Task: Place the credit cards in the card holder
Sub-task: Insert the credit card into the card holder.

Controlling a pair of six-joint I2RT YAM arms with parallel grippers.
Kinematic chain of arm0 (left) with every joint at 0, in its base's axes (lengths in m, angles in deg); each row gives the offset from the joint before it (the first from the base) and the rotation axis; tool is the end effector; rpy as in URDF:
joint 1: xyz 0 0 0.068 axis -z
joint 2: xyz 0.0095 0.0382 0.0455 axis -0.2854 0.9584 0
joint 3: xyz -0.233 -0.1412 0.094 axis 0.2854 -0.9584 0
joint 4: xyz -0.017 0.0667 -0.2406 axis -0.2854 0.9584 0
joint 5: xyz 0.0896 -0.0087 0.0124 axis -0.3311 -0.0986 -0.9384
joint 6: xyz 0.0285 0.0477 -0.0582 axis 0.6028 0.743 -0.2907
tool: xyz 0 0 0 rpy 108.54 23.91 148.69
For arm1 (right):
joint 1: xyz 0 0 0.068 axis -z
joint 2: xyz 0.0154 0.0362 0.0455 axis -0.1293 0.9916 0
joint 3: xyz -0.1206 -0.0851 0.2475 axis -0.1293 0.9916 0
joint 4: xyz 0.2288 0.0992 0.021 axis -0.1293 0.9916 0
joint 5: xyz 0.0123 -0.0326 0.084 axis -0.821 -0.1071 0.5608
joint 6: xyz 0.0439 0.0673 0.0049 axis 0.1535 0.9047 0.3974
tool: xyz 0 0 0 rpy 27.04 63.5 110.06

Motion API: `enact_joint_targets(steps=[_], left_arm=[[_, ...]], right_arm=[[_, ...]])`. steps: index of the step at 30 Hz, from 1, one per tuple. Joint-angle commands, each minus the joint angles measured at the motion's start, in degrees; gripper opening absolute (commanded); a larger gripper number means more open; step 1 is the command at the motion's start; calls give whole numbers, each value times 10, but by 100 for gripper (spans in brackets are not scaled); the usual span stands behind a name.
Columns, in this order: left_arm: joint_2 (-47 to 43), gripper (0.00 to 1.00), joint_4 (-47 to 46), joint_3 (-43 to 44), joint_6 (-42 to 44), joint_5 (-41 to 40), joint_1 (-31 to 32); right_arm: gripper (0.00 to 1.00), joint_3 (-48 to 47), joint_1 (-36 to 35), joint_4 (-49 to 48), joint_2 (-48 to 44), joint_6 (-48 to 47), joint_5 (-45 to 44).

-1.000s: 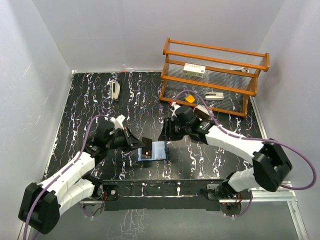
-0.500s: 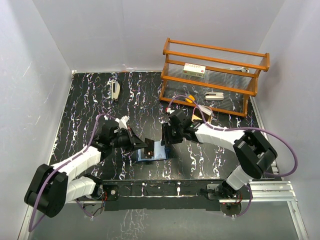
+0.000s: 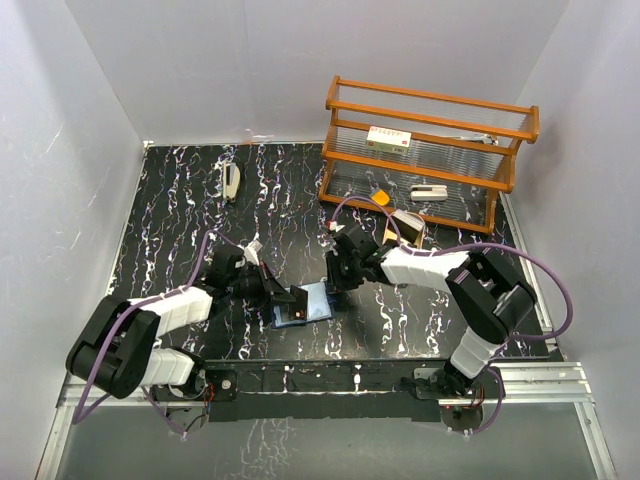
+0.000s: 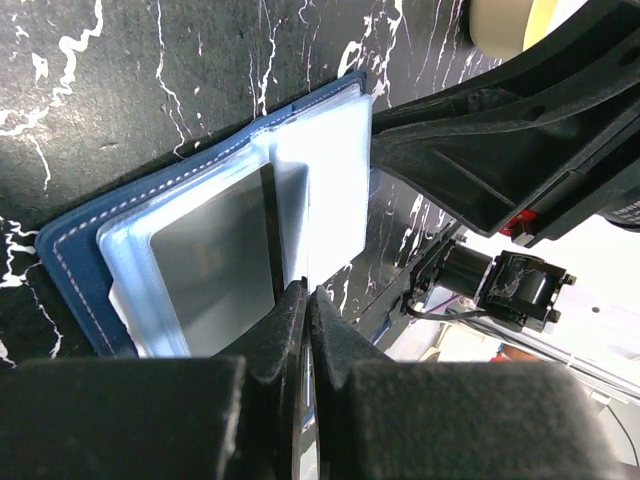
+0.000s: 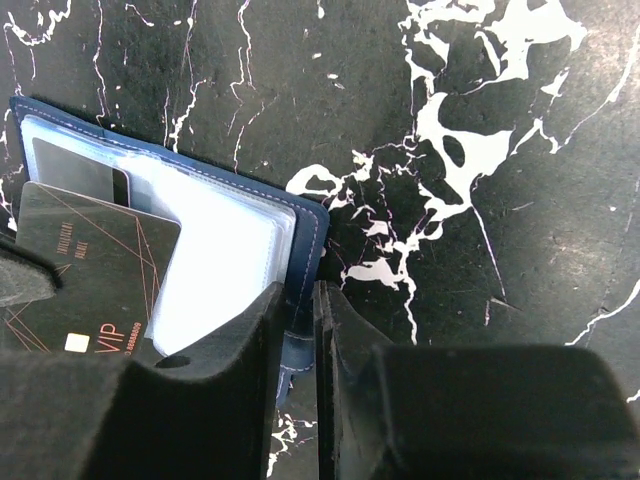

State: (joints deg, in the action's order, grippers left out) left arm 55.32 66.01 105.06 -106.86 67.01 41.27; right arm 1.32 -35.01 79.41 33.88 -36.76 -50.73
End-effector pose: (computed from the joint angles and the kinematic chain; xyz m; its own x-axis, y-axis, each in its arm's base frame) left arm 0.2002 -0.1352 0.1522 -0.9296 -0.3002 -0.2137 0.0213 0.5351 -0.8445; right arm 0.2359 0.2331 0.1491 -0.9034 -0.1938 -0.3825 -0.3464 0.8557 0.3845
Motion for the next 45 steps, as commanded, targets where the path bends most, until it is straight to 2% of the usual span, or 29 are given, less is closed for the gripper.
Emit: enact_joint_targets(steps=[1, 11, 18, 23, 27, 32, 41, 45], left_arm=[[2, 0, 3, 1, 26, 3, -3], [-36, 0, 31, -21, 5, -42, -3], [-78, 0, 57, -20, 5, -38, -4], [-104, 0, 73, -13, 0, -33, -6], [-115, 0, 98, 3, 9, -25, -11], [-104, 0, 88, 7, 24, 9, -30], [-84, 0, 46, -4, 15, 57, -46], [-83, 0, 31, -12, 9, 53, -48]], right_arm=[[16, 27, -4, 4, 2, -16, -37], [12, 72, -18, -15, -33, 20, -19], [11, 94, -45, -29, -49, 47, -21], [11, 92, -52, -2, -76, 52, -52], [20, 67, -52, 36, -118, 55, -87], [31, 48, -52, 34, -150, 74, -91], [33, 39, -52, 3, -139, 103, -104], [35, 24, -52, -4, -111, 101, -85]])
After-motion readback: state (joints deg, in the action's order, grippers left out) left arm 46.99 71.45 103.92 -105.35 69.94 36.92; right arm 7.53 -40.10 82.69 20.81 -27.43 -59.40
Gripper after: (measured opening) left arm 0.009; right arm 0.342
